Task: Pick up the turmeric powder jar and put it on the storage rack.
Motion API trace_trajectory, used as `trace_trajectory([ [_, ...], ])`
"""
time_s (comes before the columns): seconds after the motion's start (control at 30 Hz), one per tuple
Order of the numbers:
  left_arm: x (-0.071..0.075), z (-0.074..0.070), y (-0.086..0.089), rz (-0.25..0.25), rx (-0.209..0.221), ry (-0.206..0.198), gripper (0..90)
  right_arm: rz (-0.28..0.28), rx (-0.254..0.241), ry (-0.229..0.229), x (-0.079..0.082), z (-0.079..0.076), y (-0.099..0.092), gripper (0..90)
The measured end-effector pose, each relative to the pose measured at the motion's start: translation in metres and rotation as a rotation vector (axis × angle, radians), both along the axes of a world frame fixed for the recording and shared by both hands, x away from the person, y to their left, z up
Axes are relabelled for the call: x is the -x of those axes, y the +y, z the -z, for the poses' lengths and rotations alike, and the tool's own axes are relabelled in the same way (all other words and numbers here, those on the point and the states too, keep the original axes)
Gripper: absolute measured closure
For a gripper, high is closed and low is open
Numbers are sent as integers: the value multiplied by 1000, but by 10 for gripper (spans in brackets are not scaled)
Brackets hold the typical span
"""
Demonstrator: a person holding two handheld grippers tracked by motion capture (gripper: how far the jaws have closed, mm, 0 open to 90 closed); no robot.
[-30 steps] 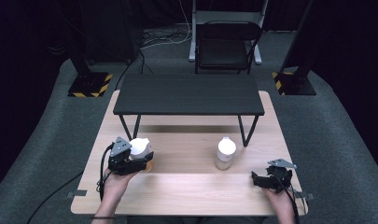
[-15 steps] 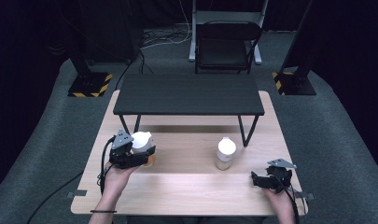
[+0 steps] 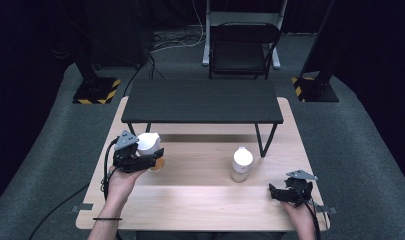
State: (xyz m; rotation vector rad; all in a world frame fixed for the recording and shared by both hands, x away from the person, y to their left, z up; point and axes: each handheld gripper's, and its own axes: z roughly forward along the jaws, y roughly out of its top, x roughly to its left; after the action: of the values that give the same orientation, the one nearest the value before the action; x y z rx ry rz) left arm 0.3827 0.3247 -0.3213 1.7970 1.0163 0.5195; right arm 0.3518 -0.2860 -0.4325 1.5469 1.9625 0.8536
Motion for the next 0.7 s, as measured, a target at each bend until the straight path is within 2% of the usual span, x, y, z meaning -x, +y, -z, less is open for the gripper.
trace_trajectory([
  [0.33,-3,-14,-2,4,3,-13,298,0,0,0,0,0,0,14],
  [0.47,-6,-21,-4,9,-11,-16,299,0,0,0,0,0,0,14],
  [0.7,-11,-32,-3,22,9,-29,299,0,0,0,0,0,0,15],
])
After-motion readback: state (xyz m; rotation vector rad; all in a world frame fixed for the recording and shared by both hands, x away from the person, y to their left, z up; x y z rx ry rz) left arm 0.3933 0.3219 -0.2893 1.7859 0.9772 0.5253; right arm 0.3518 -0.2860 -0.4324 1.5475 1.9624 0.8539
